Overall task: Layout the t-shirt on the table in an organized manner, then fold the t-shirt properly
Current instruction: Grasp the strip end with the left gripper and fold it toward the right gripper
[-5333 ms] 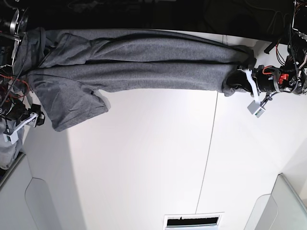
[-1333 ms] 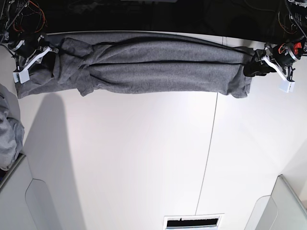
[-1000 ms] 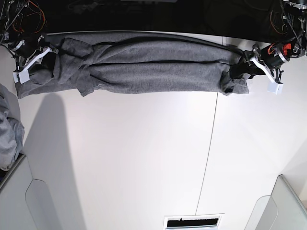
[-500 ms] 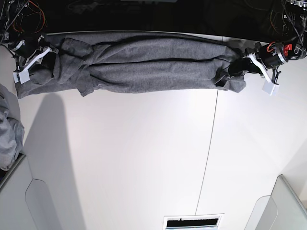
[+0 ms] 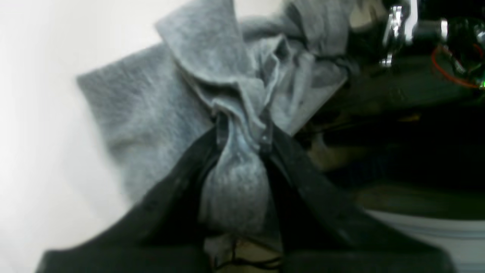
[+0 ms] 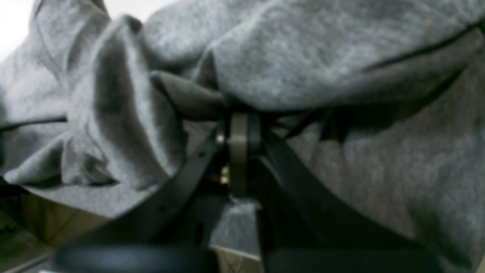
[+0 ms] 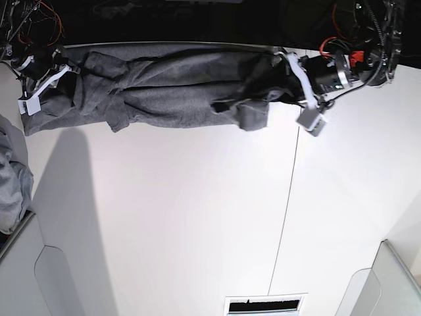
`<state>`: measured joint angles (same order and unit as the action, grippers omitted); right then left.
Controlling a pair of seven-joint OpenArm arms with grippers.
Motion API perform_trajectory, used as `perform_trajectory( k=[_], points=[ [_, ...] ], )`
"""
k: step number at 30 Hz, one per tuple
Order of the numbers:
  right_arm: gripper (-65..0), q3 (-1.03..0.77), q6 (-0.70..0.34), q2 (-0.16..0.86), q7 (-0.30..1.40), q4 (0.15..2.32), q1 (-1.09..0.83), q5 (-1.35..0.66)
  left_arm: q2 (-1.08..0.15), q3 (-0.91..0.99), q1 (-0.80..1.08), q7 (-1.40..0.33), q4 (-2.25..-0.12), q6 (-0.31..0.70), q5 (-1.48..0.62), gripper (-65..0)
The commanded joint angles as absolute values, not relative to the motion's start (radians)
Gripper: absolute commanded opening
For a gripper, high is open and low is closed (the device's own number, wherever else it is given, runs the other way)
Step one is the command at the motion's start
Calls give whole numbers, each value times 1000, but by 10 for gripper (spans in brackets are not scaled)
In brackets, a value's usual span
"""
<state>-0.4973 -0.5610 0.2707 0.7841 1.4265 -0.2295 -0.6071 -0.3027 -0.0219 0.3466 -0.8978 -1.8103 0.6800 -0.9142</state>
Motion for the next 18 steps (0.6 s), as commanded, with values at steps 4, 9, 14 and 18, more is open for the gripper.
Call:
perform_trajectory(
  k=[4,9,14,18],
  points=[
    [-650,-502,-569,285,783,1439,-223,-620,-231,-144,287,-809,-1826,601,-778,-650],
    [-650,-502,-569,285,793,1438,-223,-620,-152,-242,219,-801,-1803,561,-668,-650],
    [-650,-502,-569,286,799,1439,-223,-621,-92,-283,200,-774,-1710,561,-630,-650],
    [-650,-502,-569,285,800,1439,-223,-621,-46,-288,199,-726,-1657,562,-606,-589]
  ],
)
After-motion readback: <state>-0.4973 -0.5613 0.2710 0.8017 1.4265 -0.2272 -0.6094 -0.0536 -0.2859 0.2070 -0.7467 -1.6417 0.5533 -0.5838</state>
